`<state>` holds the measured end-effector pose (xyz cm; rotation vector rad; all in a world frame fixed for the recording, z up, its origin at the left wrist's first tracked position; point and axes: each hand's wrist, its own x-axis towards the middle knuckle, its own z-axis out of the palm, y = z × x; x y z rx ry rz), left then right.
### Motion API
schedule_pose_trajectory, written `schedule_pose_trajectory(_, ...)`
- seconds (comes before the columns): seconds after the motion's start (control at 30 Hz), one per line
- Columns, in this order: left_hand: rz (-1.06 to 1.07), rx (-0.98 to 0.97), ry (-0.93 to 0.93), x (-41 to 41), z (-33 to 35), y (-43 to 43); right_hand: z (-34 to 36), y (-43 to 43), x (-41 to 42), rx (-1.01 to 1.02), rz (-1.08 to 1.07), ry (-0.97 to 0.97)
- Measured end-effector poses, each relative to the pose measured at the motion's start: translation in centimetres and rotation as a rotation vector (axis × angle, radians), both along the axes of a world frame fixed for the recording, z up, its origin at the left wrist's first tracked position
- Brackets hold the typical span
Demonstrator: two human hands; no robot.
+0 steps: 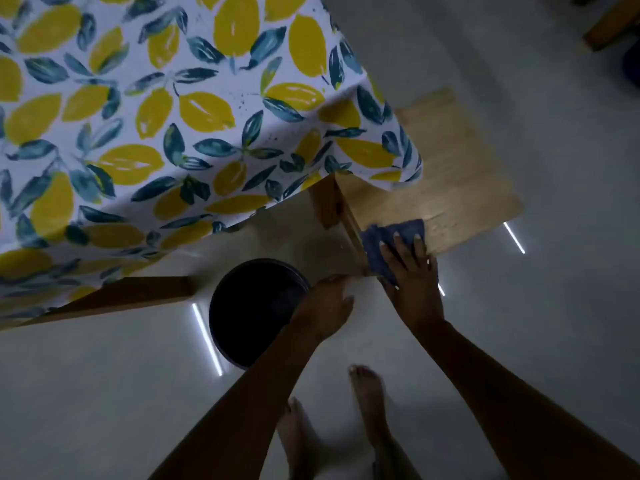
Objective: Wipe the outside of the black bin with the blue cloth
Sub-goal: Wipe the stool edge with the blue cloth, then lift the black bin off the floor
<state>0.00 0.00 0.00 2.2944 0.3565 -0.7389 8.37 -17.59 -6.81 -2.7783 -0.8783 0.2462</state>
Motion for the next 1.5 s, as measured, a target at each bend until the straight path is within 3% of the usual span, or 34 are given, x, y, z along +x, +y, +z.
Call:
schedule_pose_trajectory(0.07, 0.005, 0.007, -0.013, 0.0, -0.5, 0.5, -0.8, -0.1, 0.2, 0.120, 0.055, 0.035)
schedule_pose_trajectory(0.2, -0.009, 0.041, 0.014, -0.8, -1.4, 0.9, -1.6, -0.4, -1.4, 0.135, 0.099, 0.081)
schedule_pose_trajectory(0.4, 0.025, 0.037, -0.069, -3.9, -2.3, 1.9, -1.6, 1.5, -5.3, 0.403, 0.040, 0.136)
schedule_pose_trajectory(0.63, 0.093, 0.086, 0.041, -11.7, -10.1, 3.5, -6.8, 3.8, -11.0, 0.573, -0.122, 0.217)
schedule_pose_trajectory(0.97, 0.074, 0.194, -0.040, -16.7, -21.5, 3.9, -15.7, 4.1, -15.5, 0.604, -0.096, 0.286)
schedule_pose_trajectory(1.07, 0.056, 0.178, 0.019, -17.4, -23.3, 3.3, -16.0, 4.7, -16.5, 0.646, -0.156, 0.243)
schedule_pose_trajectory(1.17, -0.001, 0.330, 0.041, -18.8, -23.1, 2.2, -15.1, 5.2, -17.0, 0.710, -0.224, 0.219)
schedule_pose_trajectory(1.27, 0.099, 0.342, 0.075, -20.3, -22.6, 2.4, -13.5, 5.3, -17.4, 0.763, -0.267, 0.238)
schedule_pose_trajectory(1.4, 0.389, 0.302, -0.154, -20.4, -18.7, 4.4, -11.2, 5.4, -18.5, 0.808, -0.259, 0.213)
schedule_pose_trajectory(1.5, 0.396, 0.346, -0.296, -21.5, -18.3, 5.8, -10.6, 5.8, -19.3, 0.826, -0.245, 0.252)
